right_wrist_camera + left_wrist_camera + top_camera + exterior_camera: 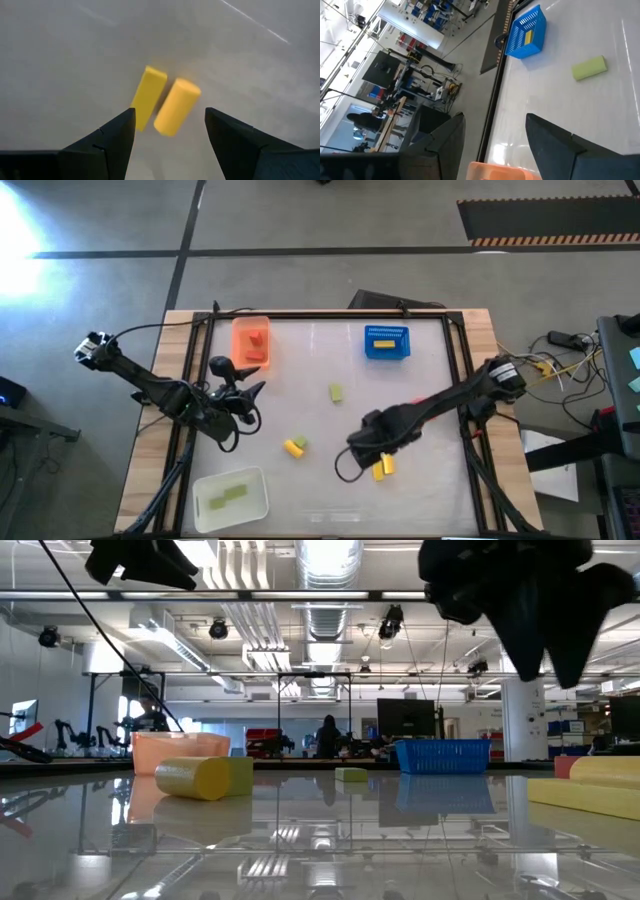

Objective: Sort & place blocks by color
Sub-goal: Put the yellow wooden block into the blue basket

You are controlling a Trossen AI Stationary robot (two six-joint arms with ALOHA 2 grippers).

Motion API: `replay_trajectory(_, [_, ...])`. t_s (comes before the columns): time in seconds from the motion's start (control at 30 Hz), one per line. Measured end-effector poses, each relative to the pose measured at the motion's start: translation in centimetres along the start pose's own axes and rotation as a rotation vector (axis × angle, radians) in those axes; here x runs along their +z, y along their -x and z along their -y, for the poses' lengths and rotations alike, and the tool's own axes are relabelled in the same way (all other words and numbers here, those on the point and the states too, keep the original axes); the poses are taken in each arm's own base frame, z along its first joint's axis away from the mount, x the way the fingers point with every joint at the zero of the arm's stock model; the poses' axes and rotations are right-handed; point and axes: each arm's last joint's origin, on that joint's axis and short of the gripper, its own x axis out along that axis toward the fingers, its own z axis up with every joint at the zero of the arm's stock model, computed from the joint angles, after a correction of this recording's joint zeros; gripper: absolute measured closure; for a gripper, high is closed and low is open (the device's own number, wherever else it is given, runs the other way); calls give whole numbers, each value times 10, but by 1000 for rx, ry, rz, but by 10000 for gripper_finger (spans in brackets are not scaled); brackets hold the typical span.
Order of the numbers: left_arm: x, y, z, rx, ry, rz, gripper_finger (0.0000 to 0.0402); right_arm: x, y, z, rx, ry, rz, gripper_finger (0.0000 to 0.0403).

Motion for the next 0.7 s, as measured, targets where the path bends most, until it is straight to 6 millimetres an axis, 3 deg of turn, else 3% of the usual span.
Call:
replay_trajectory(0.33, [-2,-1,2,0,-12,-5,210,-27,-32,-10,-96,-91,1,174])
replay_trajectory(0.7, [-2,-1,2,-1,-9,-5,210,-27,-55,-10,-169,-100,-21,174])
